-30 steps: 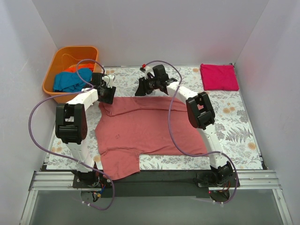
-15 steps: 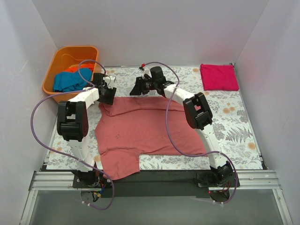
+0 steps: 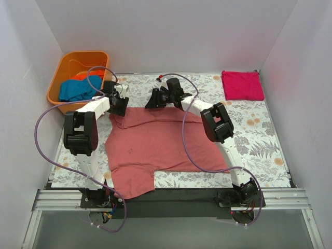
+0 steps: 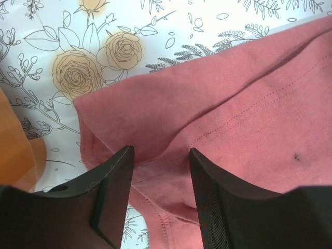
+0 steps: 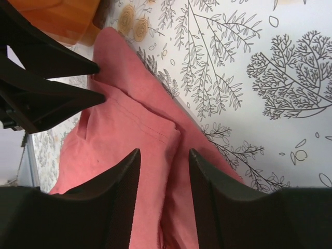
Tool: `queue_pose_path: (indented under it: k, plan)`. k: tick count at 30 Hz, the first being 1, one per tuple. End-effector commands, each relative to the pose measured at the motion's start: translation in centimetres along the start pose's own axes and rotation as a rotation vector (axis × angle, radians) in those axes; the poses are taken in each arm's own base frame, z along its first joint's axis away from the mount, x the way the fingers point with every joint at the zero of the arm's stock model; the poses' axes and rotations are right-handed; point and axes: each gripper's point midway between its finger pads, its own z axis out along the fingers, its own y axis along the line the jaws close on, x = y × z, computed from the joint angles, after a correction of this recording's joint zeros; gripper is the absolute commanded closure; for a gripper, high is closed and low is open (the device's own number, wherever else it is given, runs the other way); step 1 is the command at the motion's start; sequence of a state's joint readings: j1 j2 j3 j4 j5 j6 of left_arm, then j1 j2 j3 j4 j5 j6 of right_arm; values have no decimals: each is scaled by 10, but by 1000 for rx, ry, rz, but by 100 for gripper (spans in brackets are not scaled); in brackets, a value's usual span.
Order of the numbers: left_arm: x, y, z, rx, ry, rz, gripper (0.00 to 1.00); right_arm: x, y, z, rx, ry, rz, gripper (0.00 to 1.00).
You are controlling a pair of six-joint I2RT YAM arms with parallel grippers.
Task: Fold and stack the t-shirts
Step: Fold the tshirt
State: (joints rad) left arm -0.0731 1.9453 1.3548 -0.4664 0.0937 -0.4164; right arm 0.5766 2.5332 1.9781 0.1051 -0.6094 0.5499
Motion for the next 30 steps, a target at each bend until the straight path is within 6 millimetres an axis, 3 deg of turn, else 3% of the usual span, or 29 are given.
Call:
queue_pose_path:
  k: [1,11,18,22,25,26,30]
  plan:
    - [-15,4,-7,-1,-39,9,55,-3,13,4,-67,-17,-36,53]
    - [-14,2,-5,15,-35,10,56,4,6,8,-55,-8,0,53]
    - [-12,1,-7,24,-36,17,58,21,5,15,-45,20,49,53]
    - [-12,-1,-8,36,-38,18,60,22,4,18,-35,17,49,58]
    - [-14,-2,-9,47,-44,20,70,21,5,17,-37,15,41,77]
    - [-17,-3,-13,59,-56,20,81,19,13,14,-64,17,10,89]
    - [-18,-6,-16,72,-60,31,92,12,26,9,-103,15,-45,99]
